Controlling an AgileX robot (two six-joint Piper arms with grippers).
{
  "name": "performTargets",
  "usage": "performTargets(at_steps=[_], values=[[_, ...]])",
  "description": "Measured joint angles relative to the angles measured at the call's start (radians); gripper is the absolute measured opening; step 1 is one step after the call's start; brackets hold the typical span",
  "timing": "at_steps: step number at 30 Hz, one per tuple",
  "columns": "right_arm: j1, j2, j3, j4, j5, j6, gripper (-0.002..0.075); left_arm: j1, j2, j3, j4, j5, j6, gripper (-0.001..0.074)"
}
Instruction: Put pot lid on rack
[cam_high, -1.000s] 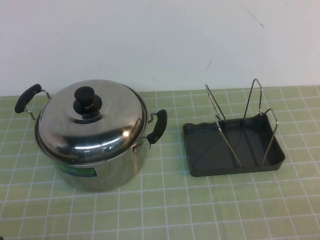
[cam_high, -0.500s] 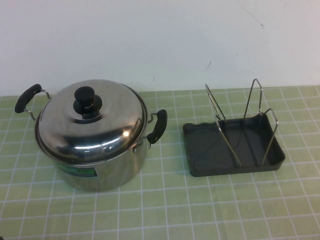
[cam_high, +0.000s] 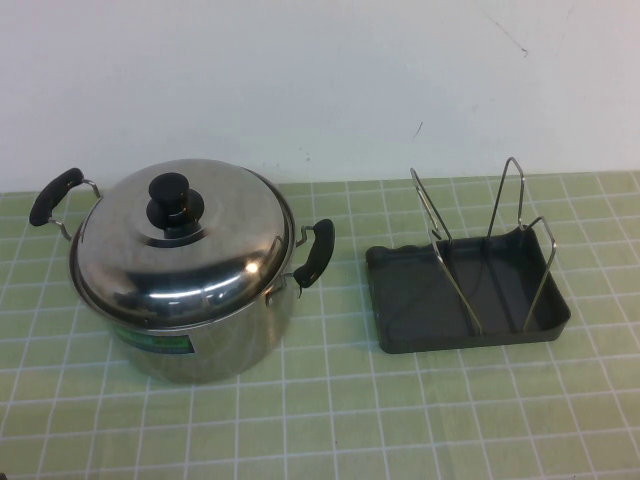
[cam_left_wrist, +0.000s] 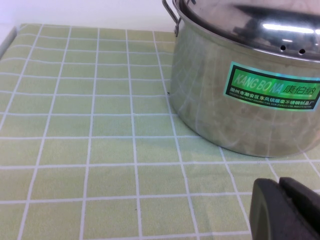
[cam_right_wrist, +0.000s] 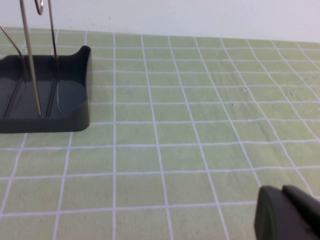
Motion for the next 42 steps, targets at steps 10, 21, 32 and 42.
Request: performTargets(at_steps=[10,21,32,42], values=[[0.0,0.0,0.0,0.0,0.0,0.0,-0.0001,0.0,0.0,0.0,0.0,0.0,0.0,-0.0003],[0.0,0.0,0.006,-0.002,-0.36,-0.012,-0.0001,0.0,0.0,0.006,0.236,-0.377,0.002,-0.0003],[0.0,0.0,0.006,0.002,-0.689,-0.086,-0.0001,0.0,0.0,0.006,0.29,-0.672,-0.018,-0.0003],[0.0,0.0,0.006,0.035,-0.773,-0.101,-0.0001,0.0,0.0,-0.056,0.17,-0.538,-0.158,-0.0003]])
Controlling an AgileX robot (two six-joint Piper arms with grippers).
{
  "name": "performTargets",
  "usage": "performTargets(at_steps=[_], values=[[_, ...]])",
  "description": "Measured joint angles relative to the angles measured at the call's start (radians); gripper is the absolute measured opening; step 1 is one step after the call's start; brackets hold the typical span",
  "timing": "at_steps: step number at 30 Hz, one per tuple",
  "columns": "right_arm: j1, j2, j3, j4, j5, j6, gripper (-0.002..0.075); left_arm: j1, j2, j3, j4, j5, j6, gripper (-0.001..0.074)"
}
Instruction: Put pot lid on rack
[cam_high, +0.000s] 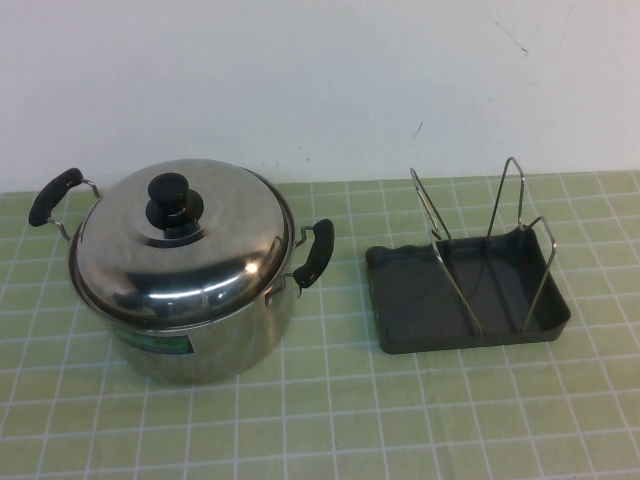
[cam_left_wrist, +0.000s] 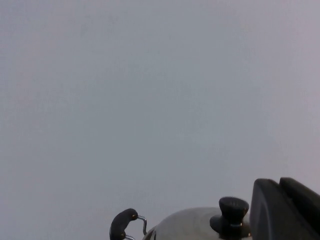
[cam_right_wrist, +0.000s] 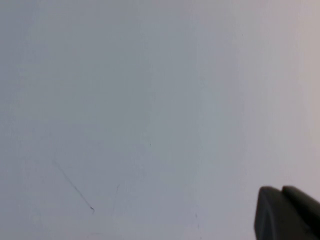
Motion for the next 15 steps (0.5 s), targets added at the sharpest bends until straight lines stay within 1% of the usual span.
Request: performTargets(at_steps=[4,7,10,13,15], values=[[0.0,0.0,-0.045,0.0,0.074,-0.11,-0.0001,0.0,0.05,-0.131,-0.007,0.078,-0.023,-0.0003],[0.0,0.0,-0.096,0.0,0.148,-0.226,-0.0001,0.0,0.159,-0.218,-0.012,0.097,-0.078,-0.0003],[0.0,0.0,-0.113,0.0,0.203,-0.29,-0.0001,0.0,0.287,-0.299,-0.012,0.104,-0.123,-0.0003],[0.0,0.0,-0.113,0.0,0.287,-0.308,-0.0001,0.0,0.435,-0.356,0.008,0.08,-0.142,-0.0003],[0.0,0.0,-0.113,0.001,0.344,-0.309,-0.0001,0.0,0.521,-0.369,0.043,0.018,-0.146,-0.0003]])
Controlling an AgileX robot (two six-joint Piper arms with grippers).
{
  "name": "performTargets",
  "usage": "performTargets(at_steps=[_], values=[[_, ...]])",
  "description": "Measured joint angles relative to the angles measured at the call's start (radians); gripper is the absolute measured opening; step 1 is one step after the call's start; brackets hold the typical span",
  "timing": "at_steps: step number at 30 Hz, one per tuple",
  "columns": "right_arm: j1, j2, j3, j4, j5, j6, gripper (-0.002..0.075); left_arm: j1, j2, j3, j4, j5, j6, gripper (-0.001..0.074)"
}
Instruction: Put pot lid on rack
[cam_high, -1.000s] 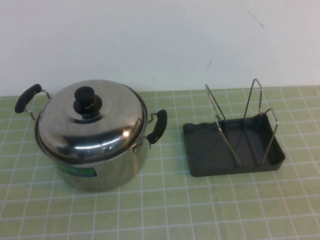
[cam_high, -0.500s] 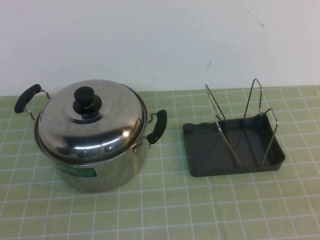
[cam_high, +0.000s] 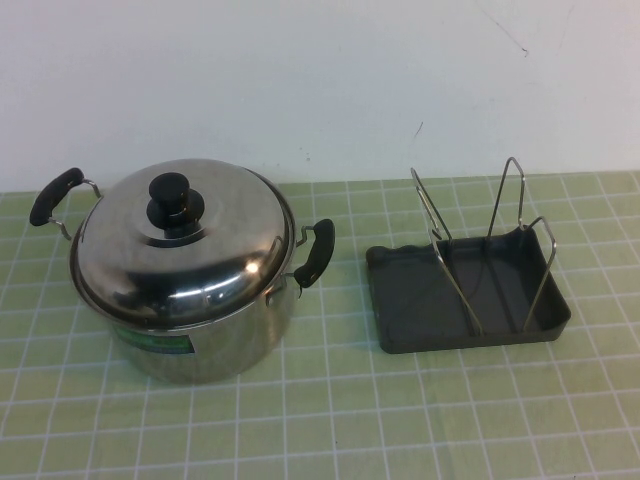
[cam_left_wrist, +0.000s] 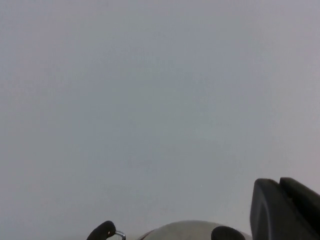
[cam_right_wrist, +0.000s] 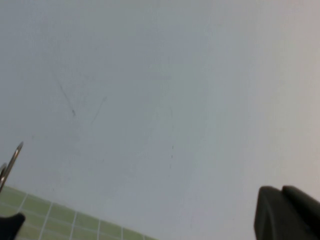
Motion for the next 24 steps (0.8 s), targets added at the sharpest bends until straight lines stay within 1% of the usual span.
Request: performTargets(at_steps=[3,6,8,10,12,14,15,16,18,21,24], values=[[0.0,0.0,0.0,0.0,0.048,0.0,-0.0001,0.0,0.141,-0.005,0.094,-0.158,0.0,0.0],[0.0,0.0,0.0,0.0,0.055,0.0,-0.0001,0.0,0.277,-0.008,0.214,-0.343,-0.004,0.005],[0.0,0.0,0.0,0.002,0.055,0.0,-0.0001,0.0,0.369,-0.01,0.259,-0.471,-0.03,0.0149],[0.0,0.0,0.0,0.002,0.055,-0.002,-0.0001,0.0,0.45,-0.02,0.282,-0.556,-0.081,0.0293],[0.0,0.0,0.0,0.002,0.055,-0.002,-0.0001,0.0,0.536,-0.046,0.303,-0.6,-0.156,0.0447],[0.0,0.0,0.0,0.002,0.055,-0.002,-0.0001,0.0,0.617,-0.075,0.333,-0.616,-0.216,0.0552],[0.0,0.0,0.0,0.004,0.055,-0.002,-0.0001,0.0,0.657,-0.093,0.354,-0.618,-0.237,0.059],[0.0,0.0,0.0,0.004,0.055,-0.002,-0.0001,0.0,0.693,-0.111,0.379,-0.618,-0.249,0.0613],[0.0,0.0,0.0,0.004,0.055,-0.002,-0.0001,0.0,0.753,-0.148,0.42,-0.621,-0.261,0.0634],[0.0,0.0,0.0,0.004,0.055,-0.004,-0.0001,0.0,0.831,-0.199,0.443,-0.621,-0.251,0.0648],[0.0,0.0,0.0,0.004,0.057,-0.004,-0.0001,0.0,0.897,-0.243,0.444,-0.58,-0.192,0.0648]])
